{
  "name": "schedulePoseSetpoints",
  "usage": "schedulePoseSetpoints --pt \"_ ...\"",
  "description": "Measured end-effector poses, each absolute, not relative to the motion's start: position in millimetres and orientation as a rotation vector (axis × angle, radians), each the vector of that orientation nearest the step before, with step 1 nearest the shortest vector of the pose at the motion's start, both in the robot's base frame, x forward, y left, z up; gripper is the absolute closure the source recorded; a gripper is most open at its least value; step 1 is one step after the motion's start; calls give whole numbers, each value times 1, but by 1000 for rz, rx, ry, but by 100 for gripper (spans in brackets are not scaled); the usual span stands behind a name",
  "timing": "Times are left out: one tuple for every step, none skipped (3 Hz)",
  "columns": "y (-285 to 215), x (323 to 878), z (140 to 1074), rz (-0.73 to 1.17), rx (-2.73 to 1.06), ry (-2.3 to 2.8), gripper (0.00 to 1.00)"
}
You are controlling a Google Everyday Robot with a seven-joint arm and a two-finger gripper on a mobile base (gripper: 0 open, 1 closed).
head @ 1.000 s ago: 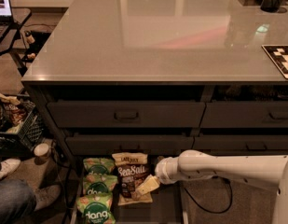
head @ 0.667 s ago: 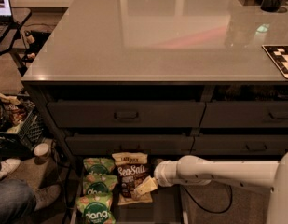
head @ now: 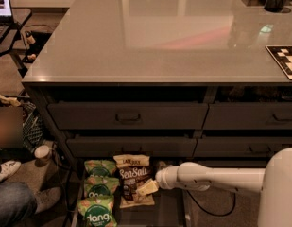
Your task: Pick brown chip bag from bottom drawer and place on counter
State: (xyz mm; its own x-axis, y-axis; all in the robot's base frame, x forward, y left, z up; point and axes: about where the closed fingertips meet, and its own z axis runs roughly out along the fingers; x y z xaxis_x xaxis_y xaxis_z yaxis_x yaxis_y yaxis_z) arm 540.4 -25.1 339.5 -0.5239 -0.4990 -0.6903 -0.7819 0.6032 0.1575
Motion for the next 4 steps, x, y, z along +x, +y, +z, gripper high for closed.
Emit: schedulePoseSetpoints --pt "-27 556 319 595 -1010 2234 0" --pt "-27 575 299 589 -1020 2237 0" --pt "-18 613 269 610 -1030 2233 0" --pt "-17 615 267 612 -1031 2233 0"
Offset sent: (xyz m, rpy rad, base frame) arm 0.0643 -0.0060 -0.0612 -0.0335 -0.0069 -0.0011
